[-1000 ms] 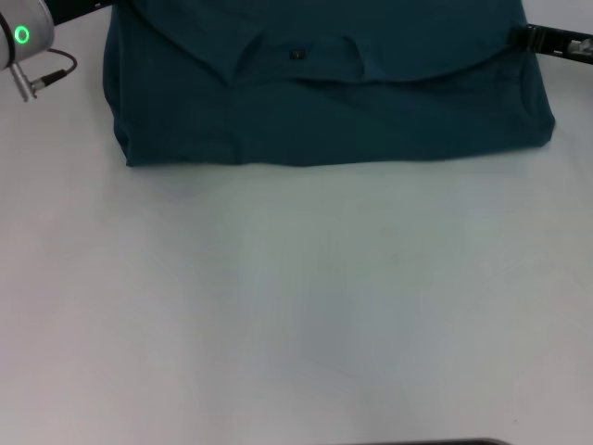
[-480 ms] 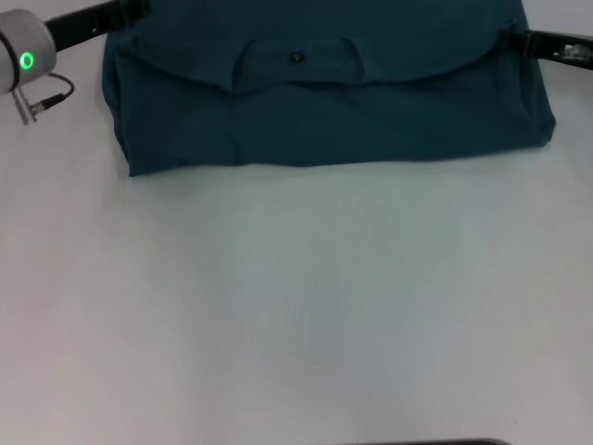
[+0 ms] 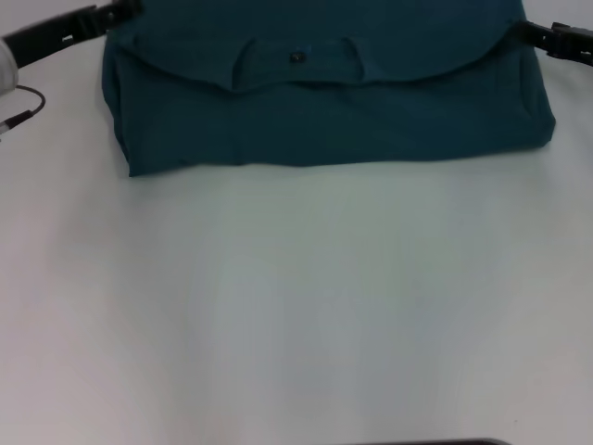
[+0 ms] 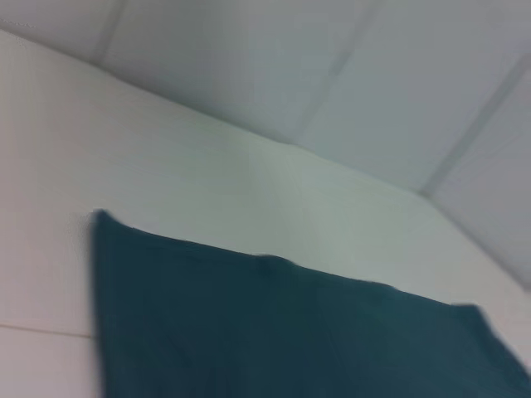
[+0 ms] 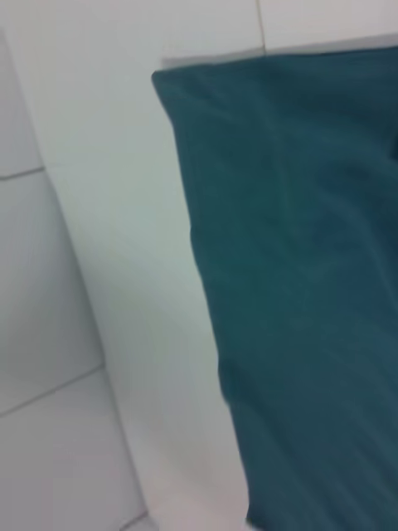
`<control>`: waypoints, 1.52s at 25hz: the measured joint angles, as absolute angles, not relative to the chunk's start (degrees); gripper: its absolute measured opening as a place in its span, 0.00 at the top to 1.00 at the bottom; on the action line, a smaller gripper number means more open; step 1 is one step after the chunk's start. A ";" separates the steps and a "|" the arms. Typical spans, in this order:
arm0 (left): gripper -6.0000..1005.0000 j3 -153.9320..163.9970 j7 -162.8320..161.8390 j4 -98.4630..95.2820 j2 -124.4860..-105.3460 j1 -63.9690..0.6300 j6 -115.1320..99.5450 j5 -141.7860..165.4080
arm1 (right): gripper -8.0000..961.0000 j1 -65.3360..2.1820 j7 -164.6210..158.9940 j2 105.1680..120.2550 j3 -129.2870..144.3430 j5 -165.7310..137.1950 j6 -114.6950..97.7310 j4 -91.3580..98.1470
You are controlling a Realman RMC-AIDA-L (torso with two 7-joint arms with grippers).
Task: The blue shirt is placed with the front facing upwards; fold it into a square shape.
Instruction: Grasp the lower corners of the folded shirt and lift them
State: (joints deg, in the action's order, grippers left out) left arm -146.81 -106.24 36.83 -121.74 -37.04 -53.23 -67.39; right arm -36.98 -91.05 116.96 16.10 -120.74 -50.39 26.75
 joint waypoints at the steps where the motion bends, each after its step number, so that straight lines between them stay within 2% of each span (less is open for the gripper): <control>1: 0.30 -146.69 -106.24 37.97 -121.62 -36.25 -56.26 -67.37 | 0.34 -36.12 -91.33 117.04 16.00 -120.71 -52.83 28.04; 4: 0.20 -146.63 -106.26 40.49 -121.31 -33.83 -63.45 -67.25 | 0.31 -33.64 -92.11 116.94 15.74 -120.68 -60.06 31.05; 7: 0.11 -146.62 -106.16 42.28 -121.31 -31.81 -67.01 -67.23 | 0.30 -31.02 -94.77 115.88 16.03 -120.78 -66.73 33.53; 8: 0.11 -146.53 -106.04 42.87 -121.36 -31.28 -68.16 -67.16 | 0.30 -30.36 -95.95 115.42 16.17 -120.88 -68.18 34.05; 12: 0.11 -144.29 -105.68 44.24 -121.23 -29.33 -71.64 -66.89 | 0.31 -28.10 -101.10 112.55 17.83 -121.22 -73.75 34.76; 14: 0.11 -143.03 -105.66 44.42 -121.06 -28.77 -72.08 -66.85 | 0.30 -27.42 -104.60 110.64 20.35 -121.50 -75.39 34.78; 19: 0.11 -141.86 -105.64 44.39 -121.02 -27.86 -71.54 -65.84 | 0.30 -27.84 -114.32 107.09 25.74 -125.00 -77.87 34.60; 24: 0.11 -141.84 -105.64 44.40 -121.02 -27.31 -71.36 -63.67 | 0.31 -28.92 -120.20 106.33 26.77 -129.26 -79.01 34.72; 29: 0.11 -141.86 -105.61 44.54 -121.02 -26.81 -71.23 -63.54 | 0.31 -29.15 -122.47 106.24 26.82 -131.51 -78.86 34.51; 31: 0.11 -141.86 -105.59 44.54 -121.02 -26.75 -71.06 -63.54 | 0.31 -29.26 -122.50 106.51 26.82 -131.51 -78.22 34.07; 38: 0.11 -141.86 -105.56 44.56 -121.26 -26.96 -70.85 -63.54 | 0.31 -31.57 -122.02 108.97 27.29 -132.04 -73.30 32.32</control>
